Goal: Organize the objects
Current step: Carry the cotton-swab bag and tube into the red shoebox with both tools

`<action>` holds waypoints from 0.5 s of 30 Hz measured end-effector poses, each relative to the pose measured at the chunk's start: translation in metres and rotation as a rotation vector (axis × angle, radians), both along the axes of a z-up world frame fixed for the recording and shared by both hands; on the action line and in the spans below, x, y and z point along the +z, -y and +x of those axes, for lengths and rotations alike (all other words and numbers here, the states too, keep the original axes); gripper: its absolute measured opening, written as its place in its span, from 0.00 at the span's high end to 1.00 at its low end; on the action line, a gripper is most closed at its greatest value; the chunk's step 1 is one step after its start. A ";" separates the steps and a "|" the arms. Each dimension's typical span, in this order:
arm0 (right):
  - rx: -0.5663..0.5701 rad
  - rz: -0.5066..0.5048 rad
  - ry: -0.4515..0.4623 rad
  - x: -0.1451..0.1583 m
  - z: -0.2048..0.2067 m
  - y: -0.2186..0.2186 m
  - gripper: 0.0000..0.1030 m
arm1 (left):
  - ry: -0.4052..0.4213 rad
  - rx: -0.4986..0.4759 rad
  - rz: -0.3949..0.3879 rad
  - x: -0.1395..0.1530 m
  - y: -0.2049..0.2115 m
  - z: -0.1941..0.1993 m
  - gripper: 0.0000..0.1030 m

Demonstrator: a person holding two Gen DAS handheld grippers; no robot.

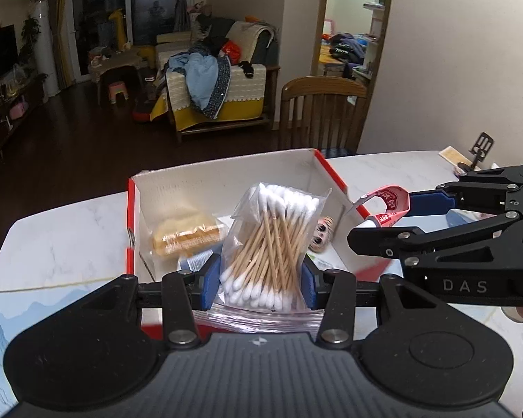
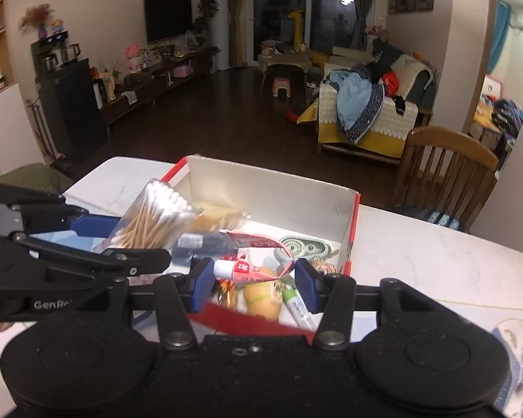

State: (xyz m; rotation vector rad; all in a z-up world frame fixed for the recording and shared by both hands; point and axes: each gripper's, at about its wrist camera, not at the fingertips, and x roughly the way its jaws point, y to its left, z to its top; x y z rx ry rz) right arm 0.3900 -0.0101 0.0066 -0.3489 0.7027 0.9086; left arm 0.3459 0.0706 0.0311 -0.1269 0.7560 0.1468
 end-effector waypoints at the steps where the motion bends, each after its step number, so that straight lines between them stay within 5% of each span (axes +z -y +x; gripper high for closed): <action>1: -0.008 0.000 -0.005 -0.001 0.007 -0.003 0.52 | -0.006 0.003 0.001 0.000 -0.002 0.006 0.57; 15: -0.047 -0.110 -0.061 -0.054 0.063 -0.057 0.52 | -0.194 0.052 0.070 -0.057 -0.030 0.076 0.57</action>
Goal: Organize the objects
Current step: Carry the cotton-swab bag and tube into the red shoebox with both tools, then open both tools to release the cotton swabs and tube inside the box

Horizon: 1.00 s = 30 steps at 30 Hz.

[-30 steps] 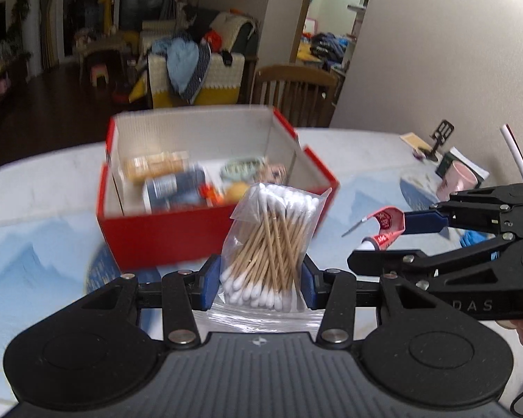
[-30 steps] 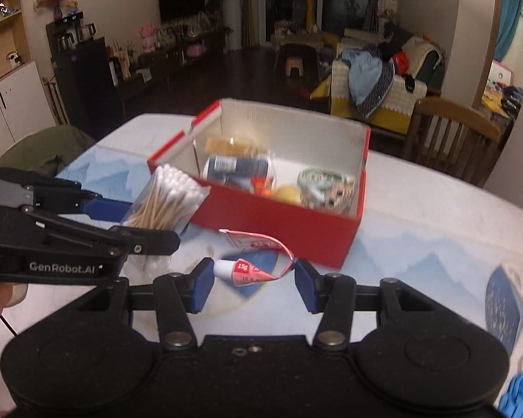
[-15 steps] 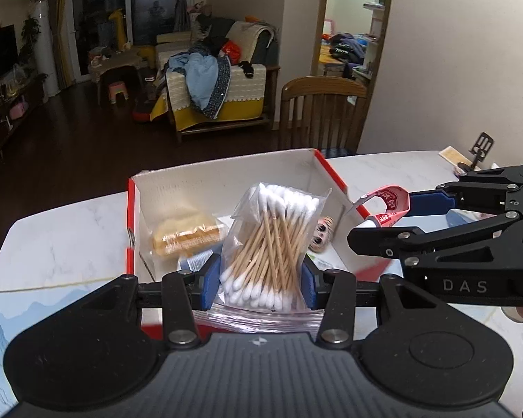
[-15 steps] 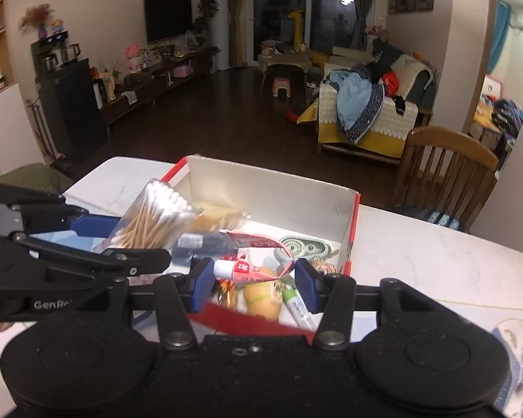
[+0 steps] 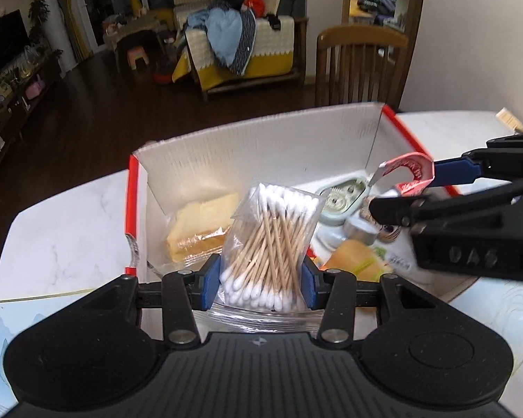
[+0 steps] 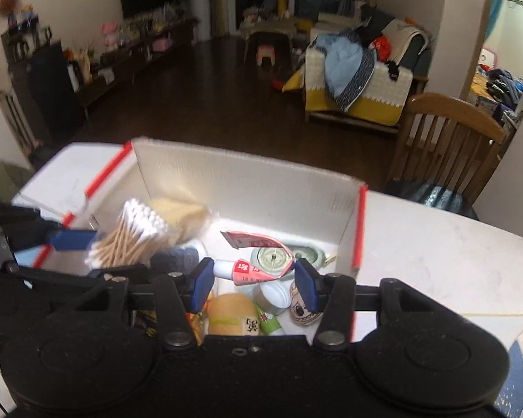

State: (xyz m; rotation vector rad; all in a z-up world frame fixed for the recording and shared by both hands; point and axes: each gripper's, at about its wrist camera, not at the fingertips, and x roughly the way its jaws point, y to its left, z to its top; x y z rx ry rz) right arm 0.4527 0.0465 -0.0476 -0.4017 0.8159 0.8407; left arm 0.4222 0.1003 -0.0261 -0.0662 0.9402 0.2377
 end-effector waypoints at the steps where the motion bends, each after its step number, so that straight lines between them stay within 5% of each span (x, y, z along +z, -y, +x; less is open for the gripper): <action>1: 0.004 -0.019 0.001 -0.006 0.000 -0.002 0.52 | -0.006 -0.001 -0.004 -0.004 -0.002 0.002 0.57; 11: 0.006 -0.070 -0.051 -0.039 0.012 -0.008 0.51 | -0.052 -0.013 -0.041 -0.025 -0.006 0.011 0.57; 25: 0.010 -0.056 -0.037 -0.038 0.006 0.002 0.43 | -0.104 -0.006 -0.078 -0.038 -0.005 0.009 0.55; 30: 0.011 -0.036 -0.011 -0.027 -0.001 0.010 0.39 | -0.067 0.003 -0.067 -0.031 -0.003 -0.001 0.39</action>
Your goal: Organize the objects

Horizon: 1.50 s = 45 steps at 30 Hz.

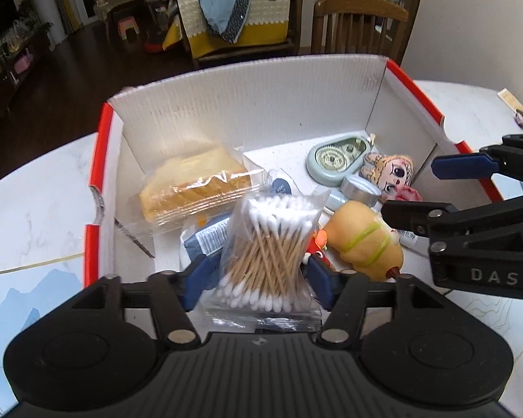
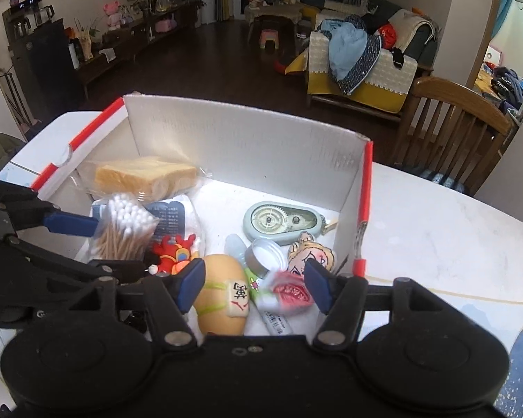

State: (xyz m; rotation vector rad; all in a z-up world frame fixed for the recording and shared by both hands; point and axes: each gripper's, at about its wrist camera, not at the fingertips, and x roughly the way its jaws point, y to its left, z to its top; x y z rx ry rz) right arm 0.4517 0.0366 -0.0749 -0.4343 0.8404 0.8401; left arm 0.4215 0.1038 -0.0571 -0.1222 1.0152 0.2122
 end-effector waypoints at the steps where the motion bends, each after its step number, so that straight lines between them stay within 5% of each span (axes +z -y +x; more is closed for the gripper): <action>1: -0.004 0.005 0.000 0.002 -0.001 0.002 0.39 | 0.007 0.003 -0.008 0.002 -0.001 -0.002 0.39; 16: -0.017 0.090 0.049 0.044 -0.028 0.032 0.38 | 0.158 0.042 -0.056 0.046 0.002 -0.053 0.39; 25: -0.030 0.158 0.106 0.065 -0.057 0.056 0.38 | 0.284 0.057 -0.012 0.081 0.013 -0.090 0.39; 27: -0.031 0.171 0.110 0.068 -0.063 0.061 0.38 | 0.303 0.058 -0.012 0.086 0.015 -0.098 0.32; 39: -0.013 0.254 0.134 0.081 -0.105 0.088 0.20 | 0.372 0.062 0.024 0.102 0.036 -0.142 0.15; 45: -0.018 0.296 0.129 0.085 -0.119 0.102 0.02 | 0.383 0.054 0.010 0.101 0.042 -0.155 0.08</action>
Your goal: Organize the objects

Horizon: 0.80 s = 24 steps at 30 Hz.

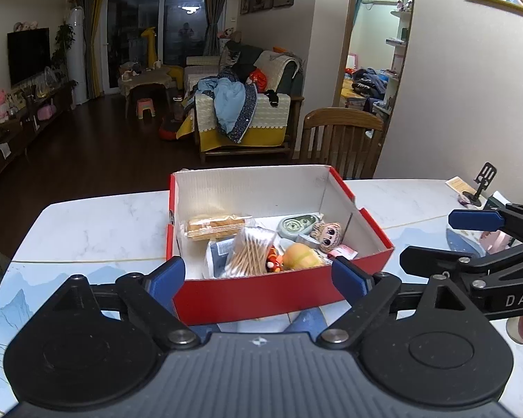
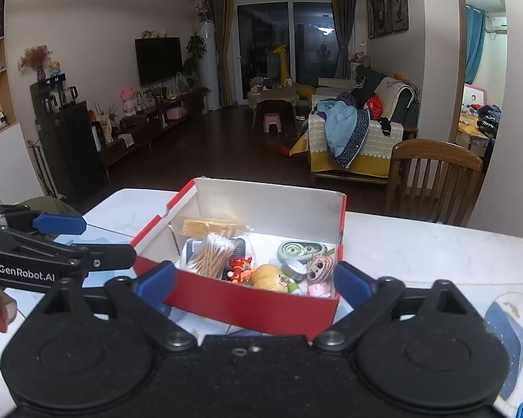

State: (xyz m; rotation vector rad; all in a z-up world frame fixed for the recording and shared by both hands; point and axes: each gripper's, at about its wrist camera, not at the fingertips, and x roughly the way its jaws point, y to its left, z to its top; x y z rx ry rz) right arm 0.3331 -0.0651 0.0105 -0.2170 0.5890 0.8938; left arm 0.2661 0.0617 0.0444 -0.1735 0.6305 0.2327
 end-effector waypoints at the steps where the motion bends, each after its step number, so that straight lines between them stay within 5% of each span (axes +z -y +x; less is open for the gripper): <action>1: -0.005 0.005 0.000 0.000 -0.001 0.002 0.01 | 0.004 -0.002 -0.002 0.000 0.002 -0.004 0.06; 17: 0.037 0.030 0.017 0.003 -0.028 0.021 0.00 | 0.028 0.002 -0.056 0.001 0.010 -0.033 0.00; 24: 0.030 0.039 -0.002 0.003 -0.030 0.025 0.00 | 0.019 0.035 -0.003 0.005 0.014 -0.037 0.00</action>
